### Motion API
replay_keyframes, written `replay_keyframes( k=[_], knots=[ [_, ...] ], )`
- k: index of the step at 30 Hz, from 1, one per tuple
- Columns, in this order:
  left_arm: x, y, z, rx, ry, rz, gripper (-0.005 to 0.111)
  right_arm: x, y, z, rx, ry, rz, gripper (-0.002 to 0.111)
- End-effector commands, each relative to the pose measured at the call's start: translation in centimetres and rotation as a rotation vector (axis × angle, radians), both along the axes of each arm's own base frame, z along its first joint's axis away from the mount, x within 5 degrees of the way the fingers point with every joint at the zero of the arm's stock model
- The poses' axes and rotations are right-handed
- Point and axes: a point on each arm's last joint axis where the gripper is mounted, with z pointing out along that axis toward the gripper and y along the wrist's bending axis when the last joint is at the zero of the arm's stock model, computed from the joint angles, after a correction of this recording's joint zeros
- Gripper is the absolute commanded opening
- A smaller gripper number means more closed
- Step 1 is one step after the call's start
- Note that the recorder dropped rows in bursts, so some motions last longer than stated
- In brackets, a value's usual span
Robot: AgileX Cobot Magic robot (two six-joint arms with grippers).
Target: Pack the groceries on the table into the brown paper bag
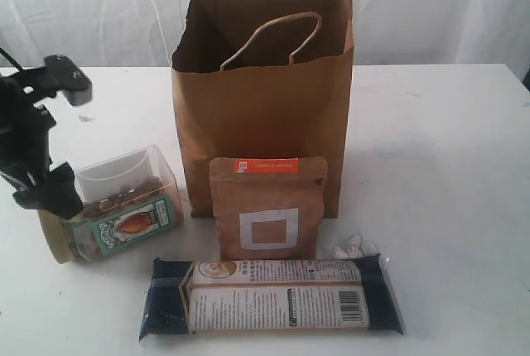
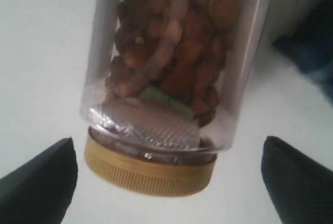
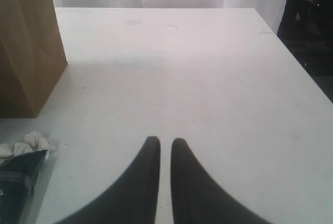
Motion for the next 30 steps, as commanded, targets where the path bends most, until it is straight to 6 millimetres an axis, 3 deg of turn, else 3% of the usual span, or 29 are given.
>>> replay_keyframes(
  k=[1,4,16,20,22,25,27,30],
  knots=[
    [-0.4,2.1,2.3,-0.433,-0.048,-0.025,0.094,0.0,0.0,0.0,-0.006,-0.010,0.003,0.008],
    [-0.5,3.7,2.8,-0.576,-0.095,0.003,0.094,0.0,0.0,0.0,0.016,-0.010,-0.001,0.008],
    [0.4,3.8,1.3,-0.493,-0.192,0.085,0.094,0.0,0.0,0.0,0.023,-0.010,-0.003,0.008],
    [0.6,2.3,2.4,-0.689,-0.213,0.061,0.094,0.0,0.0,0.0,0.023,-0.010,-0.003,0.008],
    [0.5,1.3,2.2,-0.698,-0.227,-0.042,0.094,0.0,0.0,0.0,0.023,-0.010,-0.003,0.008],
    [0.7,-0.1,1.4,-0.686,-0.204,-0.064,0.091,0.0,0.0,0.0,0.023,-0.010,-0.003,0.008],
    [1.0,-0.7,1.0,-0.672,-0.206,-0.064,0.074,0.0,0.0,0.0,0.023,-0.010,-0.003,0.008],
    [1.0,-0.9,0.8,-0.656,-0.210,-0.071,0.025,0.0,0.0,0.0,0.023,-0.010,-0.003,0.008]
  ],
)
